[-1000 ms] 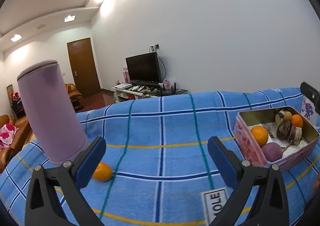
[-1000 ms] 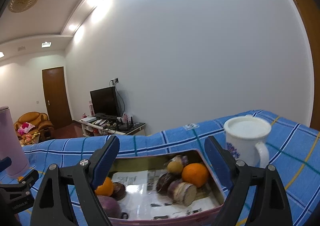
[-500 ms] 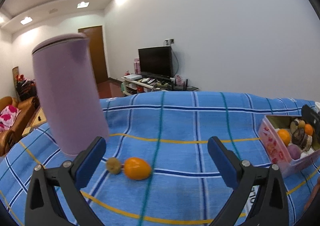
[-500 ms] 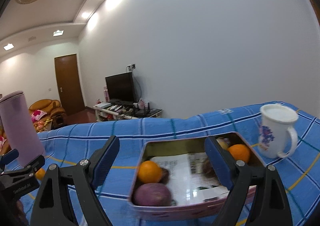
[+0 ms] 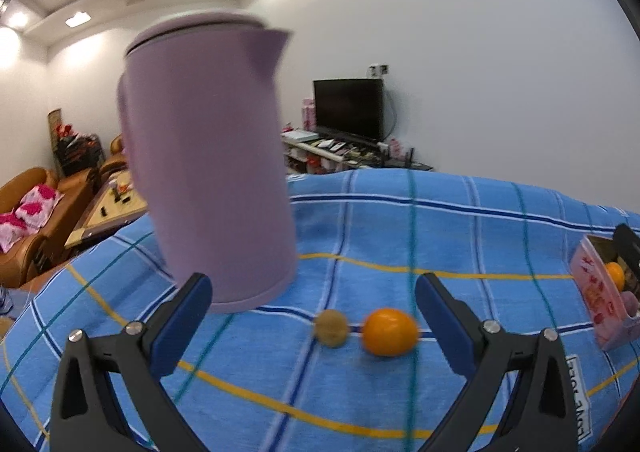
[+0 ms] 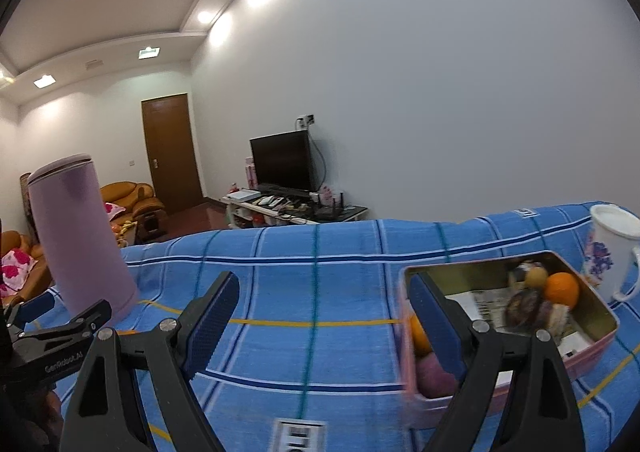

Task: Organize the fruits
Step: 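Move both grippers toward the orange and small fruit beside the pink kettle, then grasp the orange with the right gripper while the left gripper grasps the small brown-green fruit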

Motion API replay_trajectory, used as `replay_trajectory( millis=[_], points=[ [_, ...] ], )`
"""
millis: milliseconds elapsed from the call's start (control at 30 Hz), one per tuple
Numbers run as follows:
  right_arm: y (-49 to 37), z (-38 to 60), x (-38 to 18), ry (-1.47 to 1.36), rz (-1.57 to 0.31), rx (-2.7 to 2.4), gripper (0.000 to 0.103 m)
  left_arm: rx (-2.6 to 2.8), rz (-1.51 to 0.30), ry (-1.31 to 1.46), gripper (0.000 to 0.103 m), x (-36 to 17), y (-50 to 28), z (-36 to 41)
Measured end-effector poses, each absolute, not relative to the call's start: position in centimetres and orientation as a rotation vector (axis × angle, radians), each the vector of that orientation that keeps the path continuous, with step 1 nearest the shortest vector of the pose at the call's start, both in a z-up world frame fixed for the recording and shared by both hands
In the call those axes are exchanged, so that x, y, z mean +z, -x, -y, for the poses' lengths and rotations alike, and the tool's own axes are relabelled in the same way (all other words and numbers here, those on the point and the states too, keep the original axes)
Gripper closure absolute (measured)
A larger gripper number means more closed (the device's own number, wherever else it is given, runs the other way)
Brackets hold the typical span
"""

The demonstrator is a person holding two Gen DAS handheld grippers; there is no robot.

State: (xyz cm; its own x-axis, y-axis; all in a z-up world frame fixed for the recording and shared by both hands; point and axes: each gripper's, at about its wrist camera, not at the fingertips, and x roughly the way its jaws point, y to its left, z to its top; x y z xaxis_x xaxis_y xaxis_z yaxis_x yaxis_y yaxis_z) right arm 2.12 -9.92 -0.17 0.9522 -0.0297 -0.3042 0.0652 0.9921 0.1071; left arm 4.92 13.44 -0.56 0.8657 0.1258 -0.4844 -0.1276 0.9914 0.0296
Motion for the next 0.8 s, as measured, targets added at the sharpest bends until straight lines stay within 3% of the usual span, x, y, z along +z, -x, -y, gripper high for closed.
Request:
replay_trajectory(
  millis=[400,733,800],
  points=[
    [-4.3,4.0,-0.3,-0.088,-0.358,0.056,0.015,0.244,-0.584,-0.044,0.0,-1.4,-6.7,-18.1],
    [-9.0,-3.6,-2.2,0.04,-0.607,0.265,0.015,0.354,-0.693,0.022,0.0,-2.0,-8.1,-23.6],
    [-9.8,-4.9,-2.6,0.076,-0.649,0.295,0.021,0.342,-0.698,0.021,0.0,-2.0,-8.2,-23.6]
  ],
)
